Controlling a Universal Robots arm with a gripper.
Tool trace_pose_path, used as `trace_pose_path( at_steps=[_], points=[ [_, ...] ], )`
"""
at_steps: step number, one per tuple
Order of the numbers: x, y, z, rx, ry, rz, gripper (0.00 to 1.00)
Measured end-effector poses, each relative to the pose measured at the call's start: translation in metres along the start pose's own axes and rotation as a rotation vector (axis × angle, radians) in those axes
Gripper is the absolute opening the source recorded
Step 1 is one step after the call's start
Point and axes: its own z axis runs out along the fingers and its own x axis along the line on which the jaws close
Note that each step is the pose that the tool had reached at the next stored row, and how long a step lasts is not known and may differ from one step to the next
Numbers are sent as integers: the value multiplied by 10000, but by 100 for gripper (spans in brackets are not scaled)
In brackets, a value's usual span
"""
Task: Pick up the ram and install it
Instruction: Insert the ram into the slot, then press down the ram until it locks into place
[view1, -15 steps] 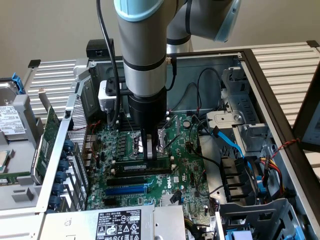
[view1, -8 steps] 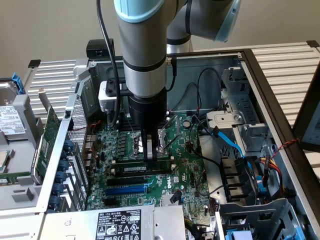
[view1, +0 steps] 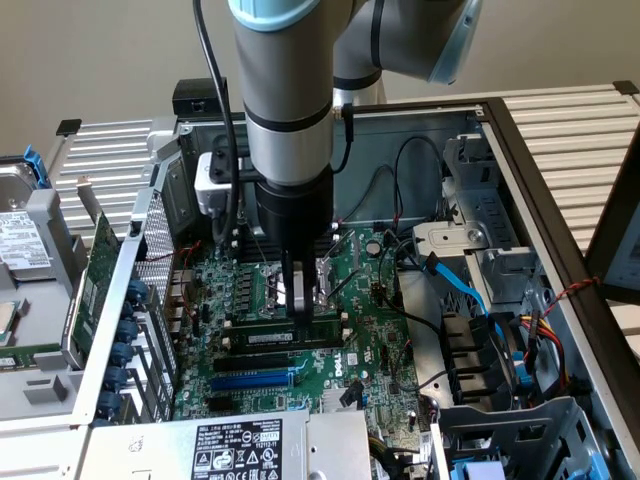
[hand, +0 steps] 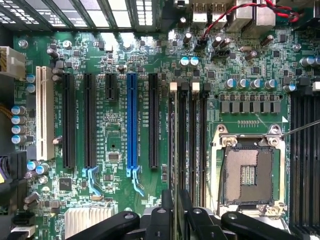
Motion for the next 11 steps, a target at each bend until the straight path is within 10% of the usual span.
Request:
trace_pose_path(
  at_steps=[11],
  points=[
    [-1, 17, -97, 0, -30, 1, 20]
  ],
)
